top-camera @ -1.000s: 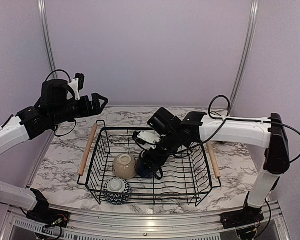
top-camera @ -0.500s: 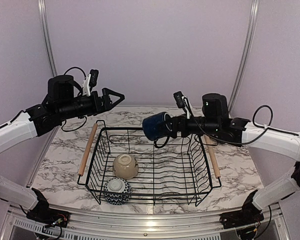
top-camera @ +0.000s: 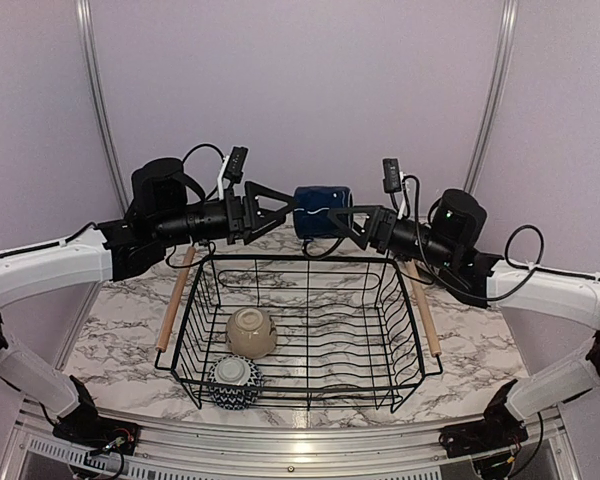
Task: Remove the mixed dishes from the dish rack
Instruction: Pass from the right arm to the left
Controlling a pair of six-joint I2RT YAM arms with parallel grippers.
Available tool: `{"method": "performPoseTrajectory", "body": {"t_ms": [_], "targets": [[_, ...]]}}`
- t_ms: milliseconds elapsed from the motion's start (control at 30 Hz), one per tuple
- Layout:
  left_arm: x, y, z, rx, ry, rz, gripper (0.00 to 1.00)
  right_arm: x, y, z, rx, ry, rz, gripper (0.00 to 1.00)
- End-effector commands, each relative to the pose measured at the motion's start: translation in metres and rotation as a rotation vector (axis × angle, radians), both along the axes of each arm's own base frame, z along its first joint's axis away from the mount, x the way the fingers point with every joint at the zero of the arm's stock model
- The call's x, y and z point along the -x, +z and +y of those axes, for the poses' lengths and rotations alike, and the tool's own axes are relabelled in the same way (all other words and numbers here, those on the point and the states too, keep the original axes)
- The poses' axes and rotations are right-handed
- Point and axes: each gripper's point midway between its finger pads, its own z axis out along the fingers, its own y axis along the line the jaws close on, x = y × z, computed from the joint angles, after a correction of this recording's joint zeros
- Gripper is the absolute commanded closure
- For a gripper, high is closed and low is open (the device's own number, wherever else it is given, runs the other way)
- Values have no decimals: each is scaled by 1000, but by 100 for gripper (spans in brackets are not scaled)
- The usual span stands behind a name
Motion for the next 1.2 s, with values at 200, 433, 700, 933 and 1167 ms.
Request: {"method": "performPoseTrajectory", "body": {"t_ms": [200, 433, 700, 933, 1167], "targets": [[24, 41, -27, 172, -162, -12, 14, 25, 56, -8, -168, 76, -154, 78], [25, 40, -37, 173, -177, 0, 37, 32, 54, -9, -188, 107, -161, 78], [24, 43, -38, 181, -176, 0, 65, 34, 49, -8, -188, 127, -155, 78], [22, 41, -39, 171, -170, 7, 84, 30, 44, -4, -154, 121, -141, 70], [20, 42, -38, 157, -153, 6, 98, 25, 40, -1, -125, 112, -127, 52]]}}
